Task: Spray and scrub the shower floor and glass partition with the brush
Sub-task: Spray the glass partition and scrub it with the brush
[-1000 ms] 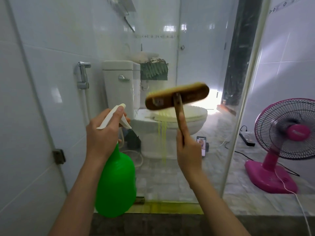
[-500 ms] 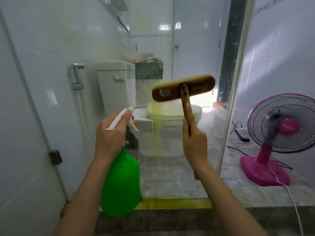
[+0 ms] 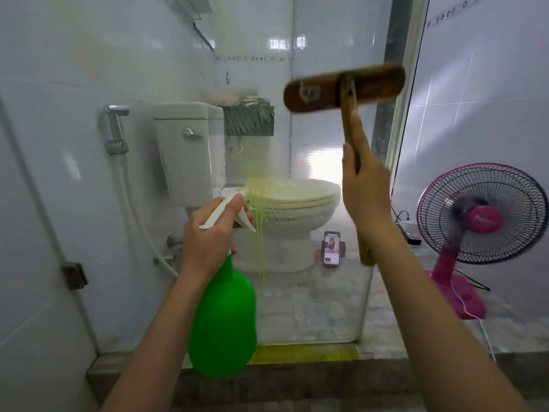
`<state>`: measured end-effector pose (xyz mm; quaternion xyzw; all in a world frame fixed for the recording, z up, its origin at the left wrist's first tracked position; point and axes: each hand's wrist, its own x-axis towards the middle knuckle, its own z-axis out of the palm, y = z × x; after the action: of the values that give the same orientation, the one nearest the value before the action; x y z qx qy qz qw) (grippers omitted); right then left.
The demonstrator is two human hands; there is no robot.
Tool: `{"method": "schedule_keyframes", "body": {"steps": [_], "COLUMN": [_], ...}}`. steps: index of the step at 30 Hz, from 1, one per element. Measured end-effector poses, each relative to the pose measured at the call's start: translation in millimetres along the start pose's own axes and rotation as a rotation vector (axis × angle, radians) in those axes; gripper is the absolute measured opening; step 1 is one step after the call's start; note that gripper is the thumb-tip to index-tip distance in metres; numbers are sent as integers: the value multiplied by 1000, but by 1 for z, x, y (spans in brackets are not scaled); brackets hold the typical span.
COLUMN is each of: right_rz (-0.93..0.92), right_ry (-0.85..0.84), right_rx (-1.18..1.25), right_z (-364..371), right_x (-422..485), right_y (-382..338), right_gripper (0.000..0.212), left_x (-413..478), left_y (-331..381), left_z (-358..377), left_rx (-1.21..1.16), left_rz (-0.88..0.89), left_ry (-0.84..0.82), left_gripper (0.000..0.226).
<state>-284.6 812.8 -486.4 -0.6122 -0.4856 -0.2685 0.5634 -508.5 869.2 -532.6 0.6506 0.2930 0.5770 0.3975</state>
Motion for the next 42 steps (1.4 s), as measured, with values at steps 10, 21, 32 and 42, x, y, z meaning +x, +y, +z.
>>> {"method": "schedule_keyframes", "body": {"steps": [10,21,32,42], "right_rz": [84,172,45,395], "right_ry": [-117,-126,-170,-397], "right_rx": [-10,30,-15,379], "right_z": [1,13,49,83], "right_x": [-126,-198,-203,-217], "right_y": [58,84,56,28], "right_gripper": [52,45,51,48], "left_x": [-5,-14,-27,-32], "left_y": [-7,-28,-53,-67], "left_z": [9,16,-14,-61], "left_rx": [-12,44,-92,-98], "left_rz": [16,-37,-166,-167], "left_ry": [-24,-36,13,178], "left_gripper": [23,23,22,25]}}
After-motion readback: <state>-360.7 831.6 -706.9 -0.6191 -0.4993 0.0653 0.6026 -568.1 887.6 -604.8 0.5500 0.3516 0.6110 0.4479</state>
